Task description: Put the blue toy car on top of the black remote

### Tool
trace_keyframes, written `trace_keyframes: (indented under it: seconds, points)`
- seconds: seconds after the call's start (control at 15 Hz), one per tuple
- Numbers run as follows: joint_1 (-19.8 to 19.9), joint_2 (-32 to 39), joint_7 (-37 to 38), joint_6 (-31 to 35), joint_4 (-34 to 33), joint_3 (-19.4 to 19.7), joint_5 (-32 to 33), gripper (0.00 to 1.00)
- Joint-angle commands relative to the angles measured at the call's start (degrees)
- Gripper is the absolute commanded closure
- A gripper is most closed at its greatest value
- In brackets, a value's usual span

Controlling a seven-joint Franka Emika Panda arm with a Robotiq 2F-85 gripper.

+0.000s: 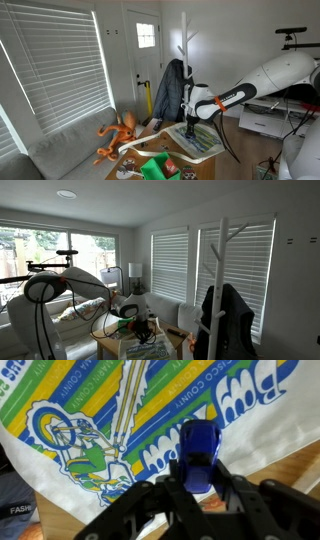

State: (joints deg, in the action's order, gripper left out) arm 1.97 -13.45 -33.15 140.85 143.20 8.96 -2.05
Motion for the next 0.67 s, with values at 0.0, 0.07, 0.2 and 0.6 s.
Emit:
trace_keyframes:
  seconds: [0.0, 0.07, 0.2, 0.6]
  points:
    - [-0.17, -0.54, 0.02, -0.28, 0.08, 0.34, 0.18, 0.64]
    - [-0.19, -0.75, -0.02, -0.31, 0.21, 0.38, 0.19, 0.89]
    - [-0.31, -0.03, -2.72, 6.27, -1.57, 1.22, -0.13, 0.89]
    - [-4.05, 7.68, -23.10, 8.12, -13.03, 3.18, -5.28, 0.89]
